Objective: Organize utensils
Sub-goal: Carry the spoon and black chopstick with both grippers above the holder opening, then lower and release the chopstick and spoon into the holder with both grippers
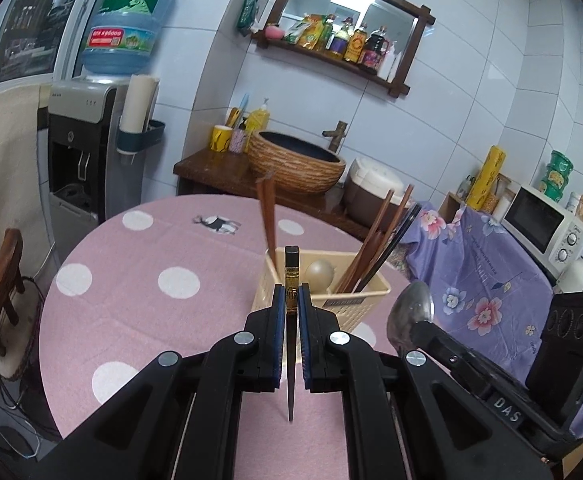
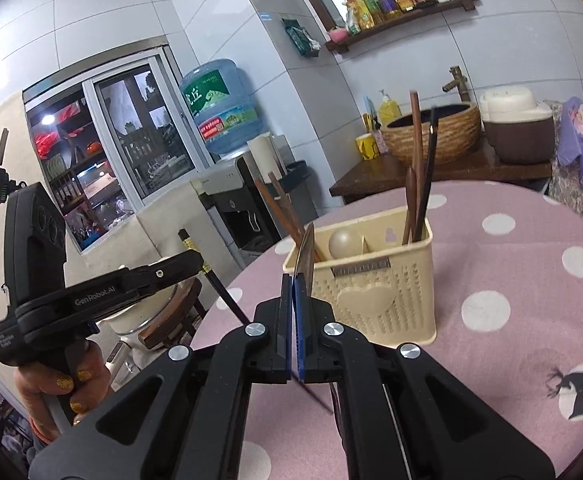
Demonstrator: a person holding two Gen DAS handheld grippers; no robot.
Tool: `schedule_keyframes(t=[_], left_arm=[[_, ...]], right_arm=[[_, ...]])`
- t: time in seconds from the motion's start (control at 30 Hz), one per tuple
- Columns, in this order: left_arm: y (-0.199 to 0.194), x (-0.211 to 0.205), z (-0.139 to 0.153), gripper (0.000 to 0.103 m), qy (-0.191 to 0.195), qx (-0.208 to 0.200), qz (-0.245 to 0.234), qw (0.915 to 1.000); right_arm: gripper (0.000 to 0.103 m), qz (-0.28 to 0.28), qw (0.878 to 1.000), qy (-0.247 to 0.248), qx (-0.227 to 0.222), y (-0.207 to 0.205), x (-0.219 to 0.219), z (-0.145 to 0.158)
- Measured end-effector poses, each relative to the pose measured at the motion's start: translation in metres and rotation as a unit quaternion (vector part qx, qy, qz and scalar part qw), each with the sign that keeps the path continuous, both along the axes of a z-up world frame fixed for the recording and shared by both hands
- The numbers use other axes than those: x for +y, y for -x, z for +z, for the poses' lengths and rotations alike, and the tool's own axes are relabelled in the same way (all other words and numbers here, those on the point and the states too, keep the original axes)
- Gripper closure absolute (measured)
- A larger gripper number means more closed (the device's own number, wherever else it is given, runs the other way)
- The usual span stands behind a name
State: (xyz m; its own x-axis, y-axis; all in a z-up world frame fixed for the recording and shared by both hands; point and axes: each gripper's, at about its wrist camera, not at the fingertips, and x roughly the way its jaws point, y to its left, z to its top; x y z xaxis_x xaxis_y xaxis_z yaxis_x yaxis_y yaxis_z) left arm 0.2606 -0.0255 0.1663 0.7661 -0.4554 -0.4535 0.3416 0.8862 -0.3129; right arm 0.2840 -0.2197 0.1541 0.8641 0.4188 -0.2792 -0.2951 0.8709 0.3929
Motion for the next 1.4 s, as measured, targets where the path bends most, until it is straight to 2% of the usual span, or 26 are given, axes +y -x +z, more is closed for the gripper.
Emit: schedule_keyframes(t=[0.23, 0.4, 0.53, 0.67, 0.8, 1.03, 1.27, 1.4], left_arm=[[0.001, -0.014, 0.069, 0.096, -0.002, -0.06, -0.018, 0.998], [-0.011, -0.021, 0.12, 0.096, -0.004, -0.105, 0.007, 0.9944], [-0.031, -0.027, 0.14, 0.096, -0.002, -0.12, 0.03, 0.9923], [-0.049, -0.037, 0.127, 0.096, -0.017, -0.114, 0.041, 0.9925], [-0.062, -0.04, 0.097, 0.096, -0.025, -0.086, 0.037, 0.9953], [-0.077, -0.043, 0.045, 0.096, -0.041, -0.039, 0.03, 0.998], [-0.081, -0.047, -0.002, 0.096, -0.051, 0.007, 0.021, 0.9985], [-0.078, -0.048, -0.01, 0.096, -0.063, -0.005, 0.038, 0.9973]], right_arm=[[0.101, -0.007, 0.999, -0.006, -0.052, -0.024, -0.009, 0.053], [0.101, -0.013, 0.995, 0.005, -0.094, -0.051, -0.007, 0.091], [0.101, -0.026, 0.992, 0.026, -0.121, -0.075, 0.0, 0.1], [0.101, -0.044, 0.991, 0.032, -0.122, -0.098, 0.002, 0.079], [0.101, -0.066, 0.994, 0.018, -0.088, -0.112, -0.008, 0.042], [0.101, -0.077, 0.993, 0.053, -0.068, -0.103, -0.005, 0.003], [0.101, -0.08, 0.992, 0.085, -0.052, -0.087, 0.001, -0.018], [0.101, -0.085, 0.992, 0.093, -0.029, -0.086, 0.002, -0.028]])
